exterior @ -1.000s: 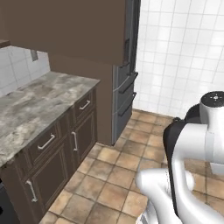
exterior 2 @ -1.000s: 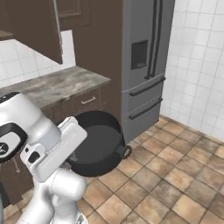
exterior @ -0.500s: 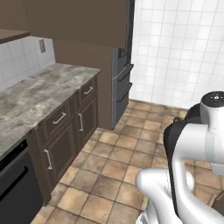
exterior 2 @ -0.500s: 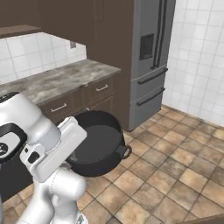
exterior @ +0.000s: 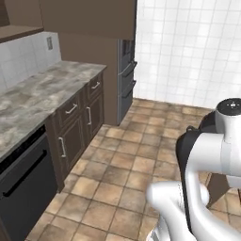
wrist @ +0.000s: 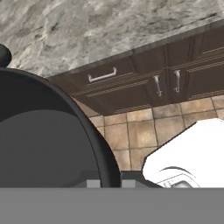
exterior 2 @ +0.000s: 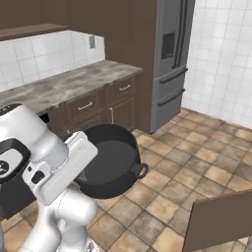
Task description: Pick the kettle from the cabinet and place it on a stove burner. Then pick the pot from the counter and place it on another stove burner. Finally, turn both burners on.
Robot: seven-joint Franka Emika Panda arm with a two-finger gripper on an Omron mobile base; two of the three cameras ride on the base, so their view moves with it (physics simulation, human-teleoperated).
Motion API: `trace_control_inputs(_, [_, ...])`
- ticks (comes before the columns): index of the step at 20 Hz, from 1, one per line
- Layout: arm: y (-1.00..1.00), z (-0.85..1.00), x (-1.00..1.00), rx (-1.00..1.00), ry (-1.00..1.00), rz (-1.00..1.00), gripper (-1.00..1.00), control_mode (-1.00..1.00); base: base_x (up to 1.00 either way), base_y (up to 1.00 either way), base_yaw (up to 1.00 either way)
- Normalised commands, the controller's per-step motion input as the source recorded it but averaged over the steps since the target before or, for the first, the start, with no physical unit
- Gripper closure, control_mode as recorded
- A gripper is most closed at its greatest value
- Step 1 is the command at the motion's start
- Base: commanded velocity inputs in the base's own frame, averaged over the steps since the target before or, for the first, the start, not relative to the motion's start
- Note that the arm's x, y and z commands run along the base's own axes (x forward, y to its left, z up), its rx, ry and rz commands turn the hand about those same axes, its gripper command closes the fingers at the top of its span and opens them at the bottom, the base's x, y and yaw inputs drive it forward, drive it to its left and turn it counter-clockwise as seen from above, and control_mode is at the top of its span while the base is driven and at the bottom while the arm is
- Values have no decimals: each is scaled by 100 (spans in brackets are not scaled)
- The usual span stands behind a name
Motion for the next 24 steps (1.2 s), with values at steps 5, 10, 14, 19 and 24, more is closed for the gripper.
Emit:
trace_control_inputs(5, [0, 0, 0, 0, 0, 0, 100, 100, -100, 21, -15])
trace_control_inputs(10, [0, 0, 0, 0, 0, 0, 100, 100, -96, 31, -18])
trace_control_inputs(14, [0, 0, 0, 0, 0, 0, 100, 100, -88, 25, -21])
trace_control_inputs(19, [0, 0, 0, 0, 0, 0, 100, 100, -88, 22, -23])
trace_control_inputs(24, [0, 0, 0, 0, 0, 0, 100, 100, -92, 23, -23])
